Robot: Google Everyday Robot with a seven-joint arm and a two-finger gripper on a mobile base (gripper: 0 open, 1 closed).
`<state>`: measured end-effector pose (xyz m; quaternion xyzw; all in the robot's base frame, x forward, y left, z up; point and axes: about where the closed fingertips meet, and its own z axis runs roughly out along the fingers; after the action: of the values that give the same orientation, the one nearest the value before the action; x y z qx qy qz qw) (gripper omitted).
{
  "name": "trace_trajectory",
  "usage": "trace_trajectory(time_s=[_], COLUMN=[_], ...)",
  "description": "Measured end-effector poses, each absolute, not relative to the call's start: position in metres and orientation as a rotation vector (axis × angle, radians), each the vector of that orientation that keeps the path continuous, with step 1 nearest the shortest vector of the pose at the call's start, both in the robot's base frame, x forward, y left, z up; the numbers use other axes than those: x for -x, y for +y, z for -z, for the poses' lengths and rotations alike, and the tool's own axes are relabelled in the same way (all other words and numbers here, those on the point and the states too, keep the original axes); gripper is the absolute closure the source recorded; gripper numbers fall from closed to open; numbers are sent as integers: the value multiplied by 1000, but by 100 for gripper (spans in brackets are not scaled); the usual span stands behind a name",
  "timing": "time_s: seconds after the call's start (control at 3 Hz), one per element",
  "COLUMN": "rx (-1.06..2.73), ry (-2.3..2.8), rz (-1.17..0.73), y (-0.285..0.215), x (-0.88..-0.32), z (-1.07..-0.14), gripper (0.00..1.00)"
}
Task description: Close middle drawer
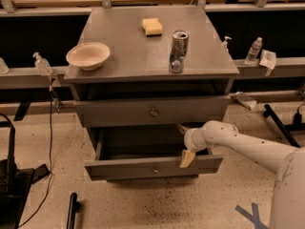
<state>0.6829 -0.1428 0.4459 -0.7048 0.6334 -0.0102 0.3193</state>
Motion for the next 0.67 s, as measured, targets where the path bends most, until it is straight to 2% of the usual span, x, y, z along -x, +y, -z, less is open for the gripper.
trace_trajectory(time_s=[0.67], rx=[1768], ry=[1550], rz=[-153], y=[-139], x=[-637], z=[-481], gripper=[0])
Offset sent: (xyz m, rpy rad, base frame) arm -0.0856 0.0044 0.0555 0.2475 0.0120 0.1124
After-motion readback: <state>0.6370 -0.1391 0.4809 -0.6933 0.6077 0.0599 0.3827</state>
